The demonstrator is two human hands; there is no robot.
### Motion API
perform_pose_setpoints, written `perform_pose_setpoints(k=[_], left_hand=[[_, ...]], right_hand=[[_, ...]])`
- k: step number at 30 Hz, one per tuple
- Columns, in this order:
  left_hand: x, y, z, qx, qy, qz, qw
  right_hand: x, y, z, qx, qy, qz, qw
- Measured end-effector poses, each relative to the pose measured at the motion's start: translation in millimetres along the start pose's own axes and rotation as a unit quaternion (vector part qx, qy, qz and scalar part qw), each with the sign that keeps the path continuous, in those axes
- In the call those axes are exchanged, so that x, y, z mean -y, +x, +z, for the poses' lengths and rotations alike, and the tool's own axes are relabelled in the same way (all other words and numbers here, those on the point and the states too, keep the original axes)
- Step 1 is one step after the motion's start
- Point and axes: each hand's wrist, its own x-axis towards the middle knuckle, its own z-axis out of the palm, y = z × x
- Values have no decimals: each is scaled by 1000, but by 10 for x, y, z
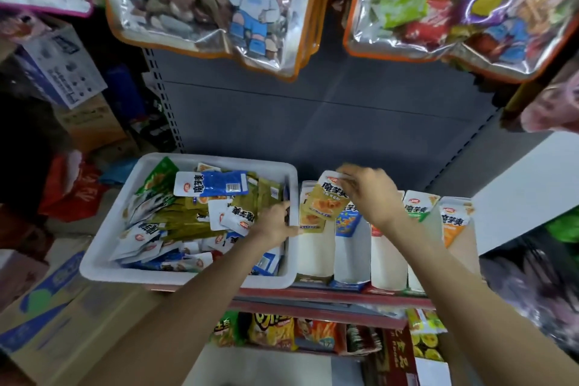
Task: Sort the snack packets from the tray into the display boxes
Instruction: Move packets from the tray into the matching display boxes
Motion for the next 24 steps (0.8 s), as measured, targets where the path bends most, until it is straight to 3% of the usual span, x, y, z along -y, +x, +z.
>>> perform_pose_setpoints(k=[6,9,14,18,24], left_hand=[[-7,29,25,-6,-55,-25,998],[36,40,49,-7,-55,-28,998],[46,62,60,-3,-59,-34,998],[25,73,56,-7,-47,-41,998],[24,19,65,-18,-77,-37,996]], right_hand=[[-39,77,425,119,-30,-13,992],[-82,122,607,138,-58,-23,988],[-114,182,759,89,-78,-38,992],[-98,145,836,-25,-99,-92,990],[21,-24,839,-49,-27,-66,996]])
